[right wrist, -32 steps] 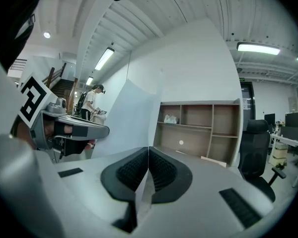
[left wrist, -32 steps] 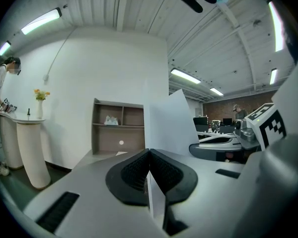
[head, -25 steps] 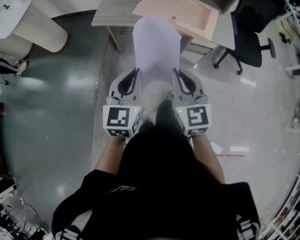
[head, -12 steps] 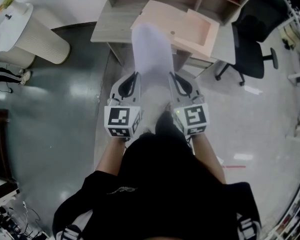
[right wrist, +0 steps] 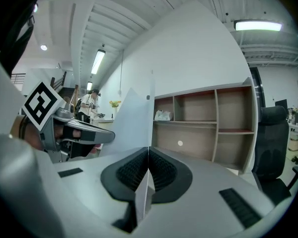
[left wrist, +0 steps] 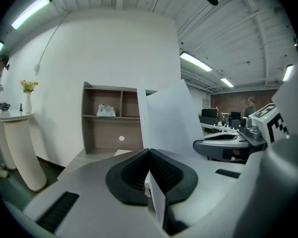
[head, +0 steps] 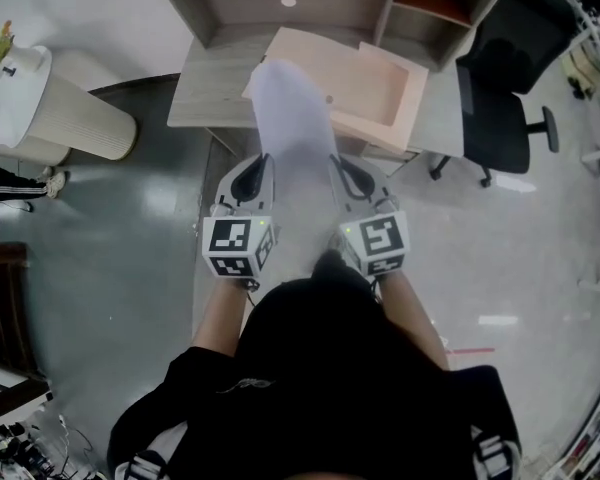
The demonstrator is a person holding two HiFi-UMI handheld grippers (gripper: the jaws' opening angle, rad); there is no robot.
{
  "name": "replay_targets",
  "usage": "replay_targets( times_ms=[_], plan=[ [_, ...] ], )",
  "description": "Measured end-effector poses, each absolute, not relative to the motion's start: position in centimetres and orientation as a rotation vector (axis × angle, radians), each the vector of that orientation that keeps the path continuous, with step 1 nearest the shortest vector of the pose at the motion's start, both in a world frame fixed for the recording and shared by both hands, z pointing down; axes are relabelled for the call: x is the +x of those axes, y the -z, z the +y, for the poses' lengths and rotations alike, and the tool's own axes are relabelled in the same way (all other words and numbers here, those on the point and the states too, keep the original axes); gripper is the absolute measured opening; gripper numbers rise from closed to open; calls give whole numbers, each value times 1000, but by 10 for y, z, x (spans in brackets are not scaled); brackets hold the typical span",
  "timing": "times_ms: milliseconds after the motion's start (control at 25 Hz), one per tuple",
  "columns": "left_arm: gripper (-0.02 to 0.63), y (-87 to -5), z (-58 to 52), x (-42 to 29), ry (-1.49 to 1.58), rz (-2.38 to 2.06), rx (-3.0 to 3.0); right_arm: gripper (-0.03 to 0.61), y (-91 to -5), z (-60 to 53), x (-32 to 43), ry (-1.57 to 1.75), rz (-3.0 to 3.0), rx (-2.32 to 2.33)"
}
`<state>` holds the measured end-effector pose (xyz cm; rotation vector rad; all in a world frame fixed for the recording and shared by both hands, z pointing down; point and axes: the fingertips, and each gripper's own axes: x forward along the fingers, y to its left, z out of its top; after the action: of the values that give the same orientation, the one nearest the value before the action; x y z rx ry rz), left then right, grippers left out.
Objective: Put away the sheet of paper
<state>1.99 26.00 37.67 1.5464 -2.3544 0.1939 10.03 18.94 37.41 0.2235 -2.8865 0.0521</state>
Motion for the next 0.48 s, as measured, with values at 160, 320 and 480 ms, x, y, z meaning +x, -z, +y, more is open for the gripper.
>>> replay_targets(
  times_ms=[160,320,480],
  plan=[
    [46,-376,227,7,-248,-2334,1532,17,-371,155,91,-94,-2899,229],
    [46,-390,196,10,-255,-2275,1542,17,-386,126,91,-156,-2885,246],
    [46,-407,180,12,-248,-2216,1525,17,-408,115,93,-240,-2838,215]
  ],
)
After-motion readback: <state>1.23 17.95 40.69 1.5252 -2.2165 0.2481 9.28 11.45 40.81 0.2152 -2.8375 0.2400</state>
